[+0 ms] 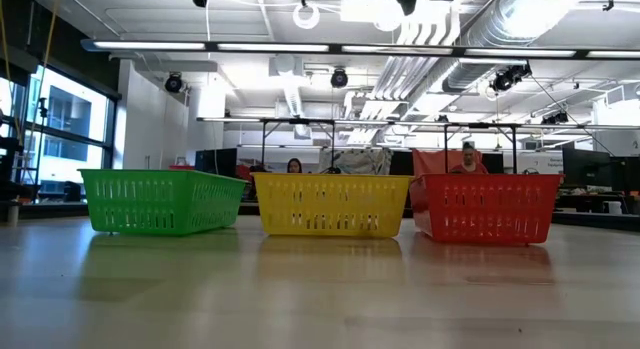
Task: Sort Halloween decoration
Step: Put the white skull toy into the yellow basket
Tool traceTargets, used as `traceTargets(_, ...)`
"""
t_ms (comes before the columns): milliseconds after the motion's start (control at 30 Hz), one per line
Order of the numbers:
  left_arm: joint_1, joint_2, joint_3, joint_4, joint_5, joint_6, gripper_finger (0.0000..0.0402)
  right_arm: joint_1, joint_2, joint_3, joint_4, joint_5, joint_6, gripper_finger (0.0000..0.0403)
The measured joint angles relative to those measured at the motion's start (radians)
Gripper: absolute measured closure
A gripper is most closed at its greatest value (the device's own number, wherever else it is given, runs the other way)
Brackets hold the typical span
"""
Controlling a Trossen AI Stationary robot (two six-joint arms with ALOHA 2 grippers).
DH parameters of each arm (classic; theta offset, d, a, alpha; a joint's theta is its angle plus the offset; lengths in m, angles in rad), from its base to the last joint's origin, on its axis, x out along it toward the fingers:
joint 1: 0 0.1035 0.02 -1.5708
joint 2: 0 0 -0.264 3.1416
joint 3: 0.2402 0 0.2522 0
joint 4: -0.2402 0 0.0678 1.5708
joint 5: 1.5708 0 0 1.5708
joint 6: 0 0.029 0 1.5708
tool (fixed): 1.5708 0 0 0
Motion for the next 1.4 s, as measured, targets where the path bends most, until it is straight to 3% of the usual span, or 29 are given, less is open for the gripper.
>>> traceTargets(400, 0.000, 0.000, 0.000, 0.000, 0.000, 0.000, 0.0245, -0.001, 0.000, 0.000, -0.003, 0.042, 0.001, 0.0203)
traceTargets(667, 0.000, 0.000, 0.000, -0.001, 0.000, 0.000, 0.0245, -0.002, 0.000, 0.001, -0.042, 0.211, 0.082, 0.0203)
traceTargets(833, 0.000, 0.000, 0.000, -0.001, 0.000, 0.039, 0.0245, -0.025, 0.000, 0.001, -0.178, 0.364, 0.199, 0.0203)
traceTargets(1067, 0.000, 0.000, 0.000, -0.002, 0.000, 0.061, 0.0245, -0.095, 0.000, 0.001, -0.441, 0.542, 0.508, 0.0203)
traceTargets(1400, 0.000, 0.001, 0.000, -0.062, 0.000, 0.063, 0.0245, -0.256, 0.044, 0.002, -0.758, 0.558, 0.700, 0.0203)
